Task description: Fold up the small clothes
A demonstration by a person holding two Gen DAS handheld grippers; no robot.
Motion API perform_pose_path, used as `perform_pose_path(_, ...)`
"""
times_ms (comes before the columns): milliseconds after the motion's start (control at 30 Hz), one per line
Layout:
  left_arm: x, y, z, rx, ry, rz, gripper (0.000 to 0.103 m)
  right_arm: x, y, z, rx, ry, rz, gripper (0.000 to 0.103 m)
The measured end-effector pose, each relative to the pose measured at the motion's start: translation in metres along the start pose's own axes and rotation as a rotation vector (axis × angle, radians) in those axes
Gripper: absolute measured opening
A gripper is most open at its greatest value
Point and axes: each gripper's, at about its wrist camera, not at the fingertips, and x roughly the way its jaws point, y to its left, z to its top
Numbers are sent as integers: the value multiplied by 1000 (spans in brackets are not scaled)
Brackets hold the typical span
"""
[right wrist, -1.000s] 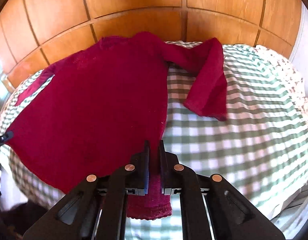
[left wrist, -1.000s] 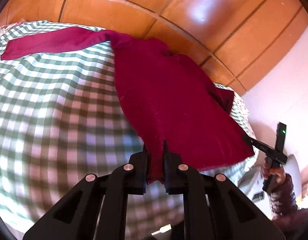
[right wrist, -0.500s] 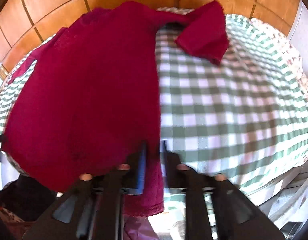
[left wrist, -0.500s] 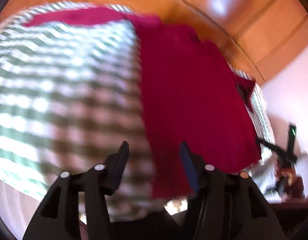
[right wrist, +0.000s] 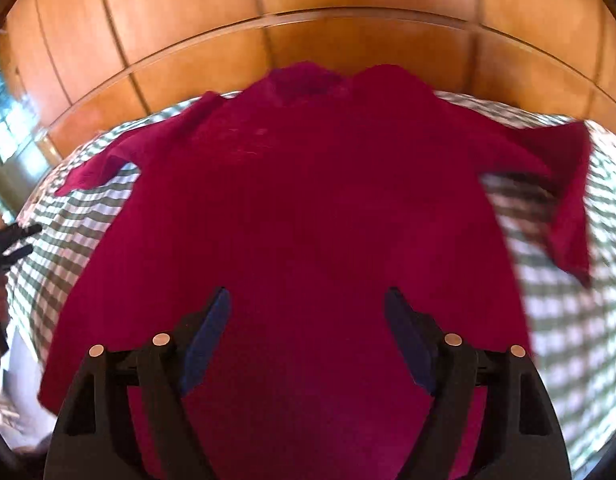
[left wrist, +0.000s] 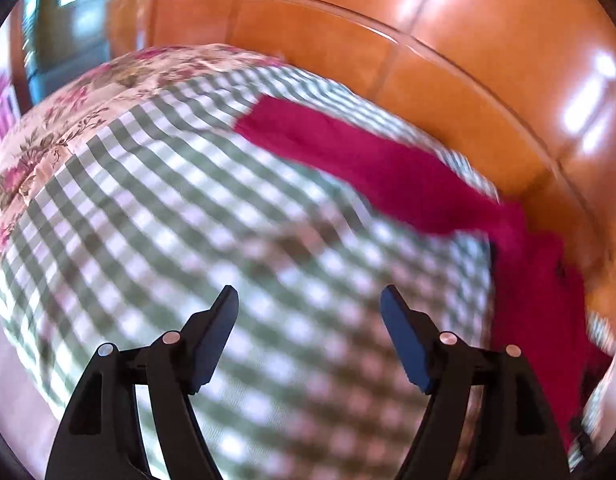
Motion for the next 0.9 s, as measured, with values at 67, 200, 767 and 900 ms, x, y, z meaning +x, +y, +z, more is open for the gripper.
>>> perform_pose_path(67,15,9,24,-48,-17,27,73,13,15,0,-37,-6,-40,79)
perform_pose_path(200,49,12,62,-90,-20,82,76,35,26,-7,-122,-12,-135,92)
perform_pose_path(767,61,25,110,-117,-136,102,6,44,9,-9,-53,-39,-105,100)
perform_pose_path(900,71,38,100,-77,-95,200,8,45,10,-10,-57,-48,-109,100)
